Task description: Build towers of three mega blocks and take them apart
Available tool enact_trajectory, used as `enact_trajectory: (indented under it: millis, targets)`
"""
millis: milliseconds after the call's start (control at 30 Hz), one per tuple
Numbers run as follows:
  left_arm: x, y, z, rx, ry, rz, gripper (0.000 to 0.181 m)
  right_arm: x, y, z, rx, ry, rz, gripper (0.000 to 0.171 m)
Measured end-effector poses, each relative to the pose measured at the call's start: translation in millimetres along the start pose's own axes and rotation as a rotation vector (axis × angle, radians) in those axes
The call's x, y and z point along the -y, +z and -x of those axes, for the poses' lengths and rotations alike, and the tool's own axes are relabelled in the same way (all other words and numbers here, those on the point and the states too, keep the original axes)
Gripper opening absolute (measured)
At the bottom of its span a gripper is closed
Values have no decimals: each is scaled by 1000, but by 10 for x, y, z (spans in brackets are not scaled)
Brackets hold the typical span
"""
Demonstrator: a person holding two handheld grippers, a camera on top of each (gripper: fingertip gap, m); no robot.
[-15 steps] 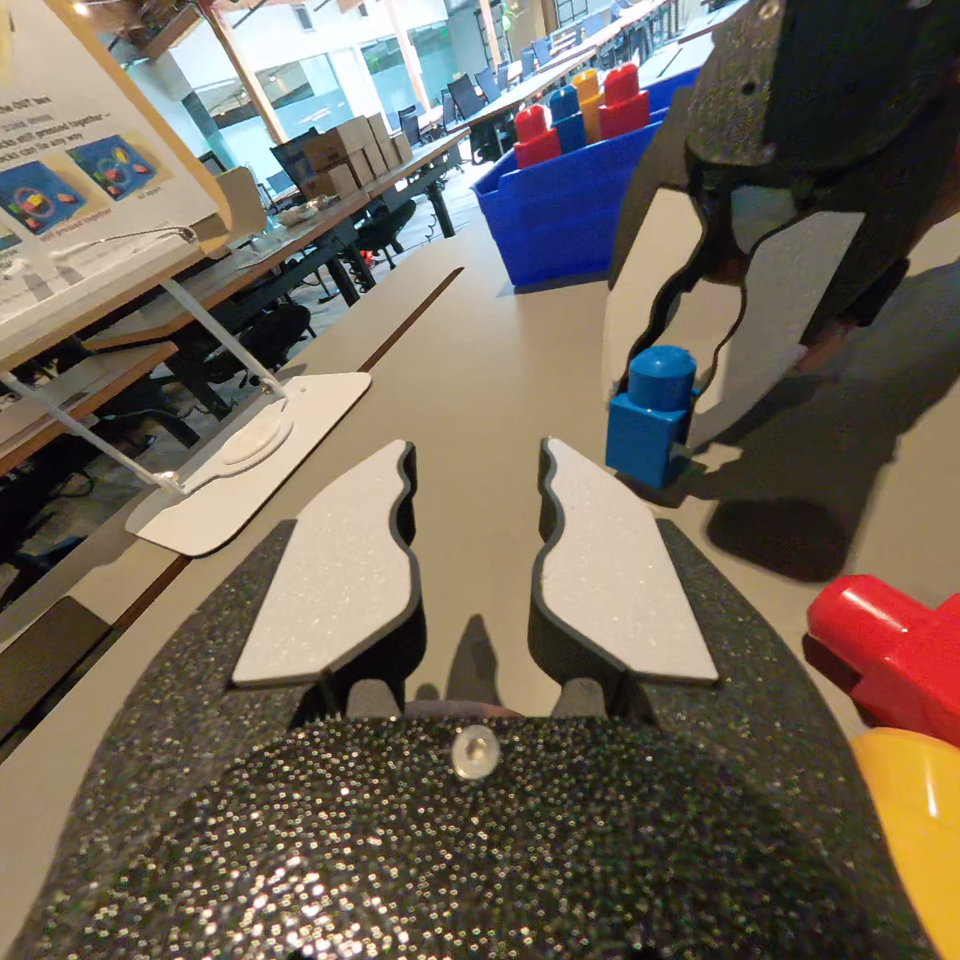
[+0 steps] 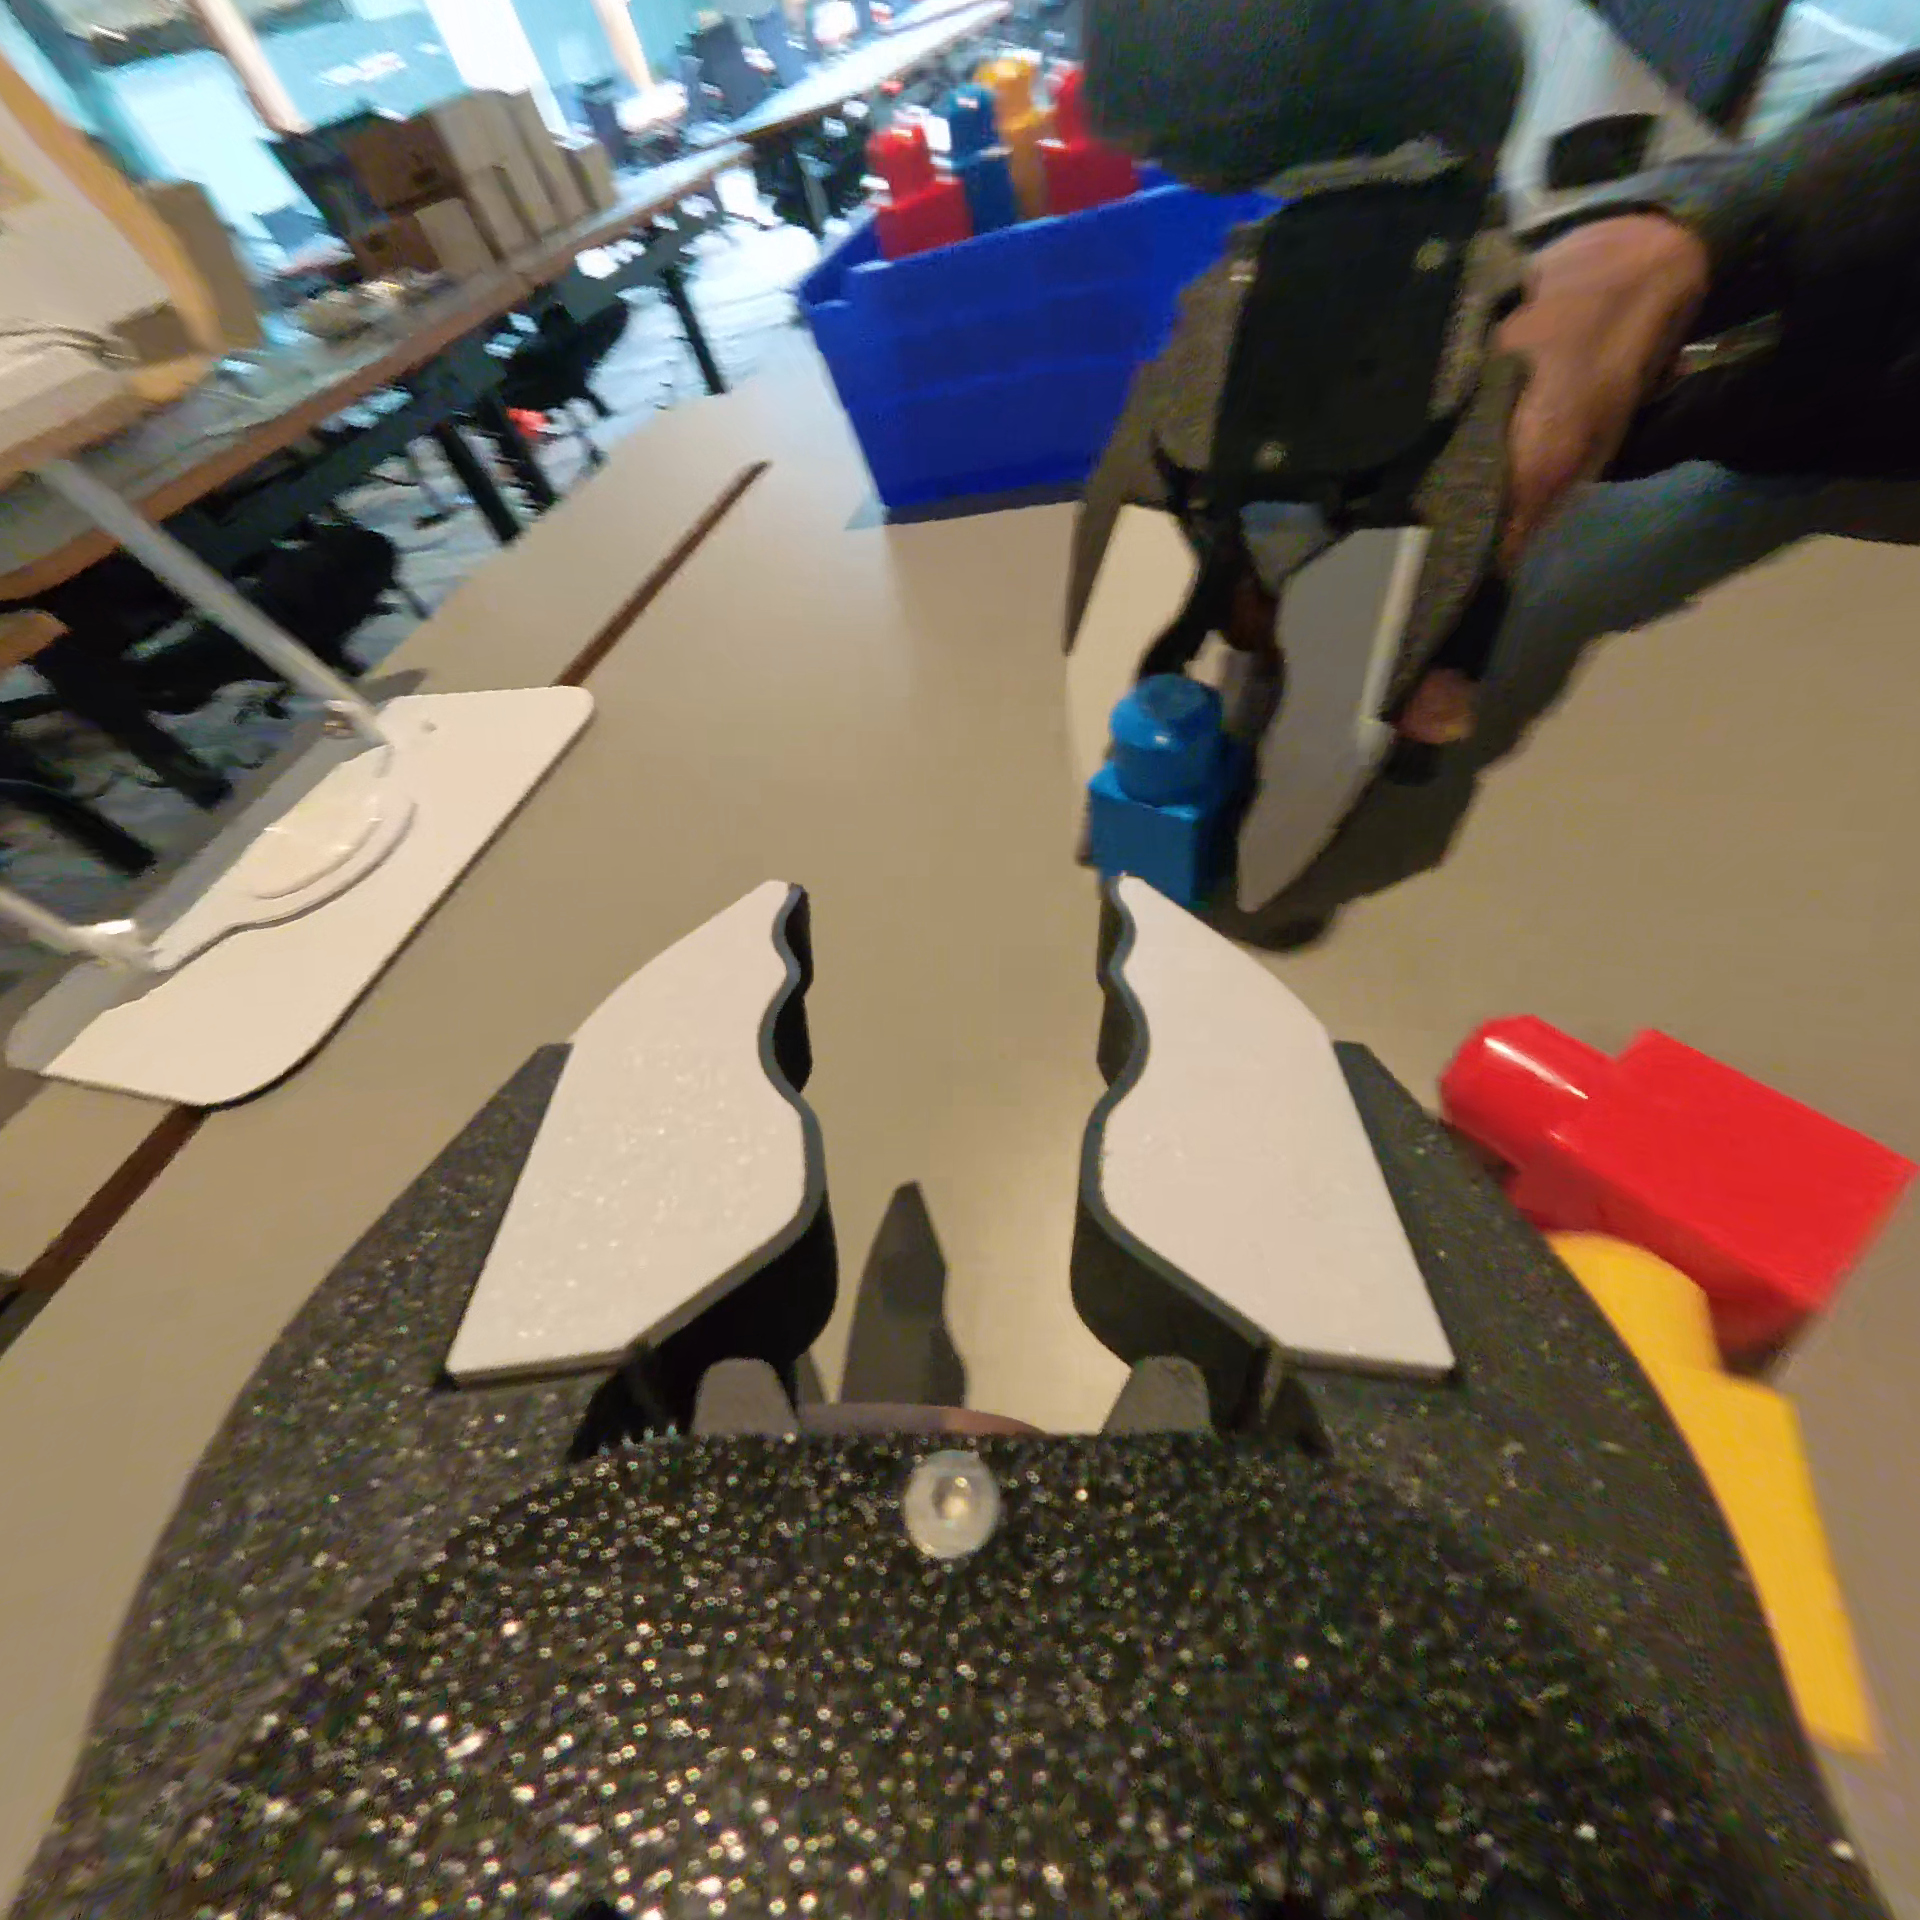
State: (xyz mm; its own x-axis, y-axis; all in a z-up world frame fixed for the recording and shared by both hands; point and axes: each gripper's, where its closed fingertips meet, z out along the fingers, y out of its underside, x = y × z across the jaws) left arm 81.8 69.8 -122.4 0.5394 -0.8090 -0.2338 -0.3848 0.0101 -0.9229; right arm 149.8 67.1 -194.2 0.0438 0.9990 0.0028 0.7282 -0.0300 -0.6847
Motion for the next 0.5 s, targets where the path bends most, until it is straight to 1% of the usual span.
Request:
enact_trajectory:
  millis: [33,67,100,167,233,367,433,500]
  targets:
    - [-5,-50,-83,-66,-6,10,55,4,-5,5,13,4,-3,46]
    - [-5,-108,-177,-137,-16,20,56,12,-11,11,25,9,-9,50]
    - [2,-172,-273,-206,-31,27,57,20,-15,15,34,13,-17,51]
    - [54,-294,-500,-352,-71,34,57,29,-20,14,45,21,-25,53]
    - [72,-355,-711,-454,-71,88,57,28,-17,11,51,29,-25,53]
    - [-32,-349,-1062,-557,22,266,59,23,-8,21,55,26,-18,53]
    - [-121,-324,-1169,-577,57,350,60,24,-6,20,52,24,-18,53]
    - [-238,-281,-1201,-565,92,429,58,25,-6,19,52,25,-18,53]
